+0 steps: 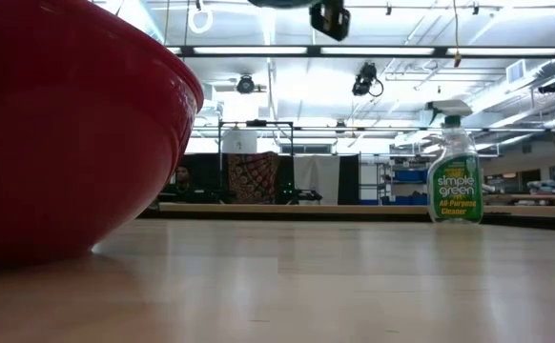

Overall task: Nest bowls inside each other
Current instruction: Stack the right blue bowl into the green bowl

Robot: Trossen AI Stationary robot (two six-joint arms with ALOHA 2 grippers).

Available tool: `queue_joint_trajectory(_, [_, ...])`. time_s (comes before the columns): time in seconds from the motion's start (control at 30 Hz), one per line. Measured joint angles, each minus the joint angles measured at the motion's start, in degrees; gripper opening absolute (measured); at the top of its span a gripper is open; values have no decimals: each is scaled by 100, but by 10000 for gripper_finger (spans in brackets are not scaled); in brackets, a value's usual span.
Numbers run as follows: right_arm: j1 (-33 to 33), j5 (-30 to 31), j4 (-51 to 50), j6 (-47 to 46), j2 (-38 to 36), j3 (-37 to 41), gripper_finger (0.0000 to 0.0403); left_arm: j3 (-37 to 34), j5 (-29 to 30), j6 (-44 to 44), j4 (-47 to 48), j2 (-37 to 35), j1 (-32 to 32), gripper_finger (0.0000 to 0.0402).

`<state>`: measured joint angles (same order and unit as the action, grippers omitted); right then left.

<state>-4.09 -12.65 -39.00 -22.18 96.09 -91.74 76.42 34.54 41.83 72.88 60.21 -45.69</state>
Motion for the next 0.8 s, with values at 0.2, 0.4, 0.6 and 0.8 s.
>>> queue_joint_trajectory(0.2, [-411, 72, -3, -125, 1239, -1289, 23, -4, -185, -144, -24, -220, -2, 156])
queue_joint_trajectory(0.4, [-521, 445, -42, -163, 2573, -2757, 23, -4, -185, 165, -63, -609, -83, 156])
queue_joint_trajectory(0.6, [-444, 556, 5, -293, 3622, -3711, 23, -2, -187, 349, -169, -586, -82, 156])
queue_joint_trajectory(0.8, [-432, 556, 4, -111, 4227, -4125, 23, -2, -261, 639, -177, -426, -83, 156])
